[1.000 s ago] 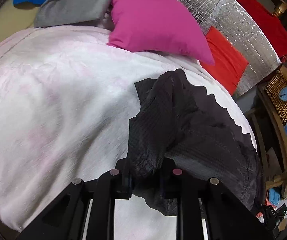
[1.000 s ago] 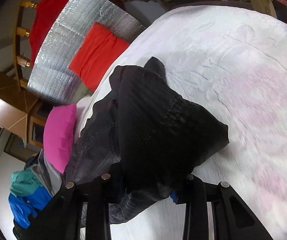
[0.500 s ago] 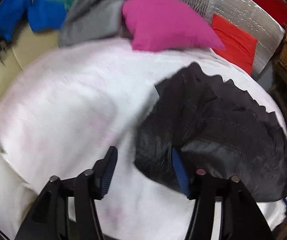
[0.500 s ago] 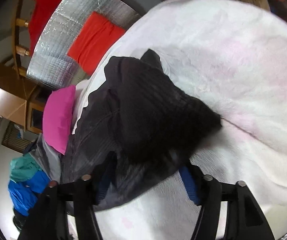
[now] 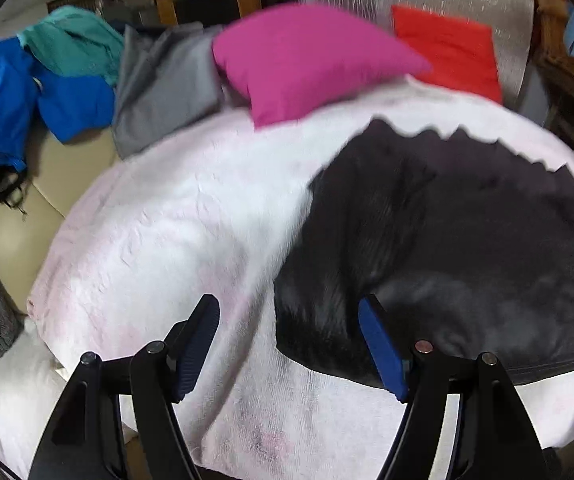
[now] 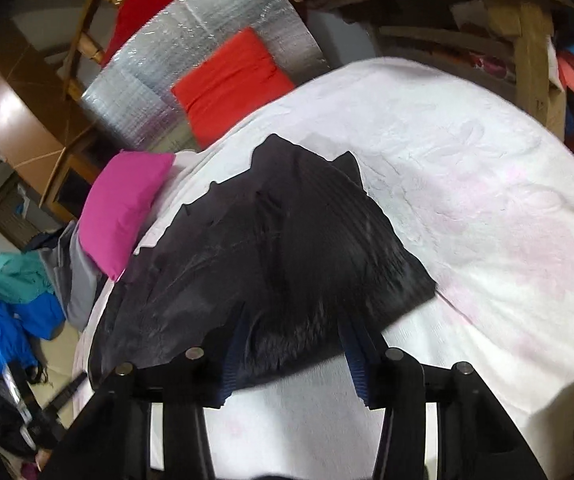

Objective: Fold large clothes
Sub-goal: 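Fold the lifted jacket edge over and lay it down with both tools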

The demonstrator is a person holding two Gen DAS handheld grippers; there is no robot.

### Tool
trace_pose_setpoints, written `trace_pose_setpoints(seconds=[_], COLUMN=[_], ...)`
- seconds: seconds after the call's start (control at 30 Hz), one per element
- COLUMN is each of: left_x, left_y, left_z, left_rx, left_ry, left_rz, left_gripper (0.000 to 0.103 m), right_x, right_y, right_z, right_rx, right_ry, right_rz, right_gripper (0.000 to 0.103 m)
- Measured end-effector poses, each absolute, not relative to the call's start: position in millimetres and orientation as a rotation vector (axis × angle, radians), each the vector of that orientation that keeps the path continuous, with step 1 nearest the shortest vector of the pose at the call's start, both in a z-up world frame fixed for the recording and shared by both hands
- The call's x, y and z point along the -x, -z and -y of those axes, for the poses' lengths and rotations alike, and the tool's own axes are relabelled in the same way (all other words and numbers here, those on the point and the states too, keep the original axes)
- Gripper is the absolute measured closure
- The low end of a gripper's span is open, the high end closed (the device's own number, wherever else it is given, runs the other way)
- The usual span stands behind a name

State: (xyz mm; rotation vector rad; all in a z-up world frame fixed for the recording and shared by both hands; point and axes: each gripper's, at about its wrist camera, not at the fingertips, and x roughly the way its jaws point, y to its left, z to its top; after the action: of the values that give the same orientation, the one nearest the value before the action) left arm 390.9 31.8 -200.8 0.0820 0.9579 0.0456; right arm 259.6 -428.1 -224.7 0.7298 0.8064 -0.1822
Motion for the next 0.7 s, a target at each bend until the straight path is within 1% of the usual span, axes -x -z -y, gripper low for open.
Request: trace_pose_setpoints(seconds=[0.03, 0.1, 0.13, 0.17, 0.27, 0.37, 0.5, 0.6, 0.7], left_x=[-395, -398, -399, -400, -399, -390, -381, -382, -388], left_y=[209, 224, 227, 228, 219, 195, 177, 187, 219], left_z=[-31, -33, -35, -38, -39, -27, 1, 26, 42], left_rx=[-0.084, -0.071, -0.055, -0.043, -0.053, -0.099, -0.127, -0.177, -0.228], left_ry=[-0.041, -0.021, -0.013, -0.012, -0.011, -0.022, 0.067, 0.110, 0.117], left_rz=[-0.981, -1.019, -1.020, -1.019, -1.023, -0.937, -0.885, -0.905, -1.000], left_gripper=[0.030, 0.027, 0.024, 0.021, 0.021, 0.022, 0.022, 0.021, 0.021], right_x=[-268, -281, -282, -281, -281, -278, -288, -303, -320], right_y=[236, 267, 275, 275, 259, 237, 216, 220, 244], right_z=[431, 441, 445, 447, 444, 436, 401, 366, 340], right_rx=[-0.733, -0.771, -0.801, -0.817, -0.775, -0.751, -0.715, -0.672, -0.633], right_ry=[0.206, 0.262, 0.246, 0.240, 0.257, 0.229, 0.094, -0.007, -0.043], right_rz=[-0.831, -0.890, -0.886, -0.870, -0.890, -0.849, -0.832, -0.880, -0.981], right_gripper=[0.055, 0.054, 0.054, 0.054, 0.054, 0.052, 0.052, 0.052, 0.052])
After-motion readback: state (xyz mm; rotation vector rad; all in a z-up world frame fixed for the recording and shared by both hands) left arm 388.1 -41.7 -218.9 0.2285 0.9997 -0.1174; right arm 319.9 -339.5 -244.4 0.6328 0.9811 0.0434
